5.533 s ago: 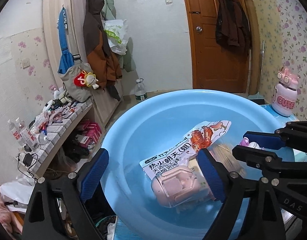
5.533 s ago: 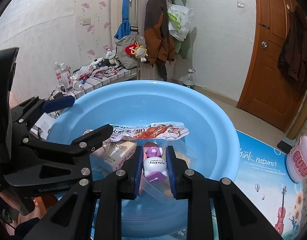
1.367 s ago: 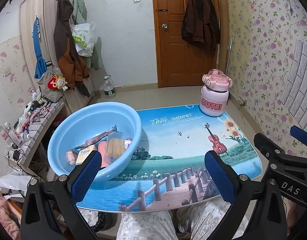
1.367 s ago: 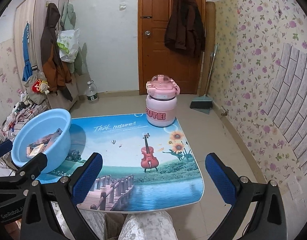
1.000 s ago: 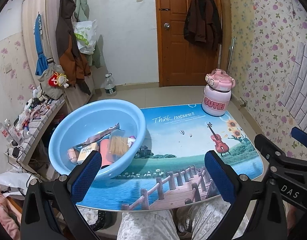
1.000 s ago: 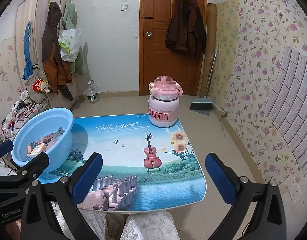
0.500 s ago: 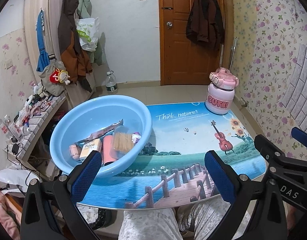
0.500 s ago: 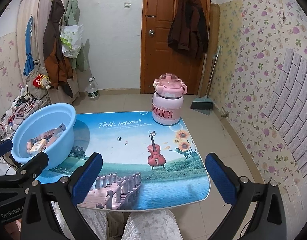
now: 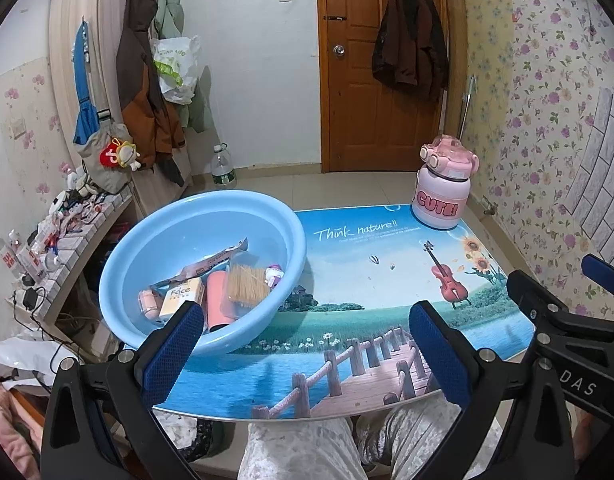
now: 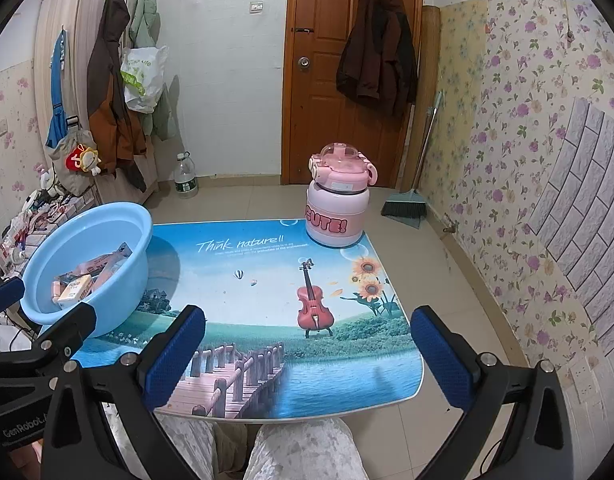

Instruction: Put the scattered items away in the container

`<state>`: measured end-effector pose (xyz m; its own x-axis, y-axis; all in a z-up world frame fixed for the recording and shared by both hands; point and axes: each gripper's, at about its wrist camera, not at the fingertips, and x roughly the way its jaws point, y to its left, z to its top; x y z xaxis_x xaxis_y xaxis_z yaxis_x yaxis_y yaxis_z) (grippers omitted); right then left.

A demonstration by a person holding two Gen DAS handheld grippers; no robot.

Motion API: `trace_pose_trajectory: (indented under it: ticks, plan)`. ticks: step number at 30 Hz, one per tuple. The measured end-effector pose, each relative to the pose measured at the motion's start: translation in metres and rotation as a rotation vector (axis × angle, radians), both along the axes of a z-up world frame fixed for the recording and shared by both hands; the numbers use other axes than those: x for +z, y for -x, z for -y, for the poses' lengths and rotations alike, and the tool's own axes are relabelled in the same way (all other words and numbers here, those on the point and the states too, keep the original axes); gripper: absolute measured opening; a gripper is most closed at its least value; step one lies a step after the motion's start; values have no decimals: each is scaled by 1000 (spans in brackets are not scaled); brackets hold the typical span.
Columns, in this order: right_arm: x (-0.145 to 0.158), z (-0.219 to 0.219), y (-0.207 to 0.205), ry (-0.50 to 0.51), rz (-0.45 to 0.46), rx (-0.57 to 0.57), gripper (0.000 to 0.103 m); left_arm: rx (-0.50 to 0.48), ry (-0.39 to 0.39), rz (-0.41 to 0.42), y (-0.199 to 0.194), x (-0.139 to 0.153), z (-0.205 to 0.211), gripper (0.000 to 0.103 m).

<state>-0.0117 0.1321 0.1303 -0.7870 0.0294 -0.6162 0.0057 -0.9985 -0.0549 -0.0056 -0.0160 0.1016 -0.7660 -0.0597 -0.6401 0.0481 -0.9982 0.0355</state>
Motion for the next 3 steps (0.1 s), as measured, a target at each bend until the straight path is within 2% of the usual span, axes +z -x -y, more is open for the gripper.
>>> trace_pose_trajectory:
  ticks: [3]
  plan:
    - [-1, 0, 0, 2, 2, 0, 103, -1, -5, 6, 1, -1, 0, 103]
